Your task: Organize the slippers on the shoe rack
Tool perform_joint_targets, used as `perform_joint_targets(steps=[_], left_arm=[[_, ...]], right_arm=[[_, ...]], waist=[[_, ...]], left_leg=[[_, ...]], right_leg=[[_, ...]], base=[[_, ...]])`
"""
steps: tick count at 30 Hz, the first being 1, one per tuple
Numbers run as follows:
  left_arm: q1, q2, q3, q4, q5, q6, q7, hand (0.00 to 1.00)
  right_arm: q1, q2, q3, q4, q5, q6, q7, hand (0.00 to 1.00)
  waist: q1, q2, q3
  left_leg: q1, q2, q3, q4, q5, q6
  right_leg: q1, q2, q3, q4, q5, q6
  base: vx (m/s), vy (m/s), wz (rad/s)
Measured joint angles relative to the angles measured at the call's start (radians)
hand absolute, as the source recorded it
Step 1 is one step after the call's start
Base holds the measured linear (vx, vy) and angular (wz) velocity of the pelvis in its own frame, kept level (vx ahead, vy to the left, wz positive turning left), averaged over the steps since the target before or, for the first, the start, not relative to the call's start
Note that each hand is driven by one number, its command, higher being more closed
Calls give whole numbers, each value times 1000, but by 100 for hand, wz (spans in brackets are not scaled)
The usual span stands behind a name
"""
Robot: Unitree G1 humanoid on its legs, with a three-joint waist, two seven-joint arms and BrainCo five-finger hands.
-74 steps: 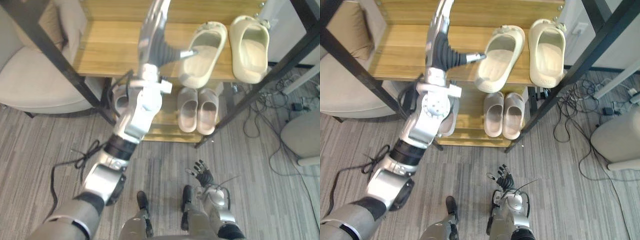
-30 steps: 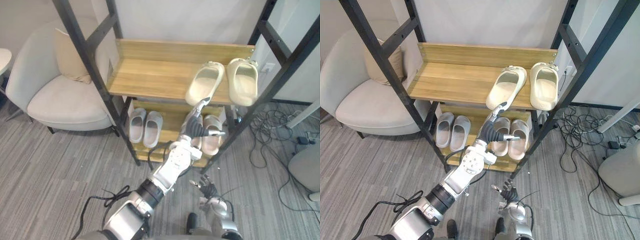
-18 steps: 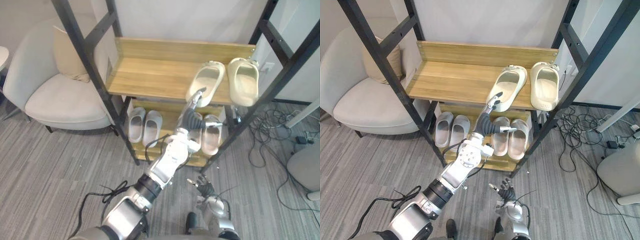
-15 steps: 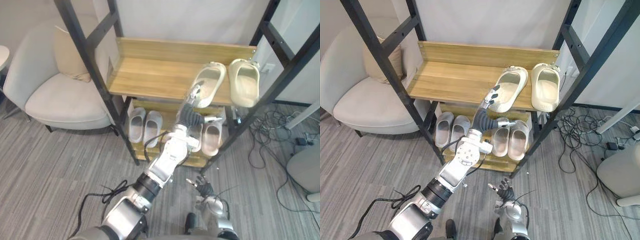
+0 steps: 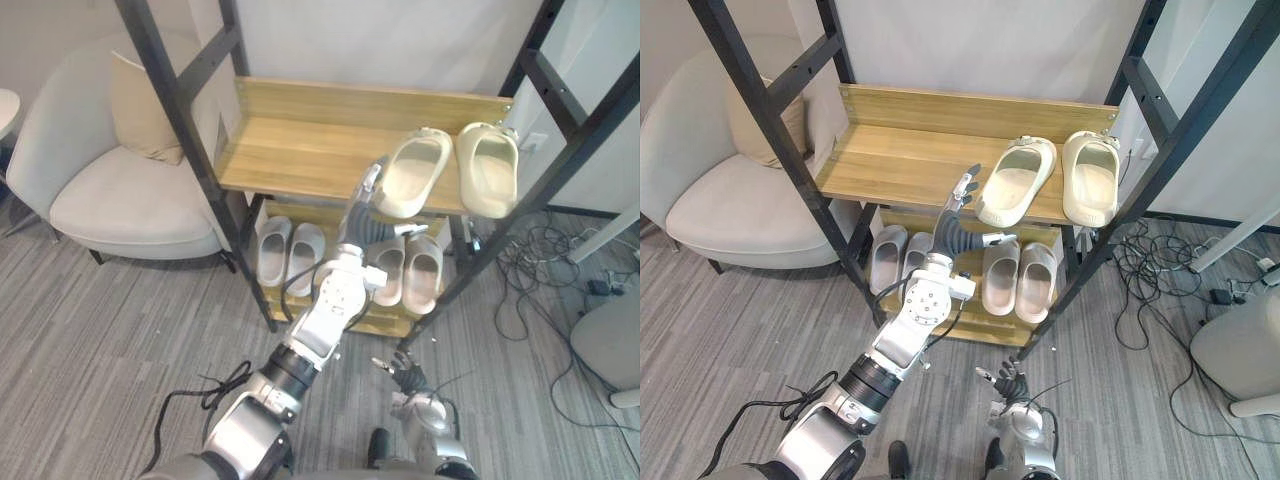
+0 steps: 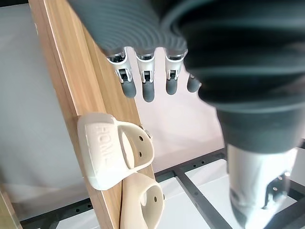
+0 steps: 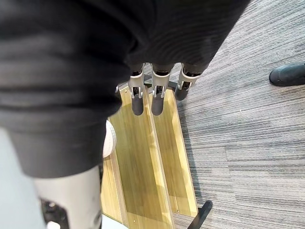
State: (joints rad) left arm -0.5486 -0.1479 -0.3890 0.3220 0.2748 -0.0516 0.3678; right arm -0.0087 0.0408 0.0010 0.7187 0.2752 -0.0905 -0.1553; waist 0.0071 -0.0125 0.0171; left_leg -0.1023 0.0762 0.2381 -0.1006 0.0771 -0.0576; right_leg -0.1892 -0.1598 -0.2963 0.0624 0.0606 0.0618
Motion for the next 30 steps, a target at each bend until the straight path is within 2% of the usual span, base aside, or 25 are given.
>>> perform_joint_targets(steps=[5,16,30], left_arm=[[0,0,10,58,0,16,0,0],[-7,3,7,103,-1,20,-1,0],[-71,22,-61,126,-2,21,-3,0]], right_arm=[[0,-1,0,0,0,0,0,0],[-1,-1,-9,1,0,1,0,0],[-14,-1,-33,1,1,1,3,0]], waist=[[0,0,0],[-4,0,0],[-10,-5,3]], left_leg=[[-1,0,5,0,0,0],[-3,0,28,0,-3,-4],[-1,0,31,0,-4,-4]], right_leg=[[-4,0,5,0,0,0],[-22,2,28,3,0,0],[-22,2,31,3,1,0]], base=[[0,0,-1],[-4,5,-6],[0,0,0]])
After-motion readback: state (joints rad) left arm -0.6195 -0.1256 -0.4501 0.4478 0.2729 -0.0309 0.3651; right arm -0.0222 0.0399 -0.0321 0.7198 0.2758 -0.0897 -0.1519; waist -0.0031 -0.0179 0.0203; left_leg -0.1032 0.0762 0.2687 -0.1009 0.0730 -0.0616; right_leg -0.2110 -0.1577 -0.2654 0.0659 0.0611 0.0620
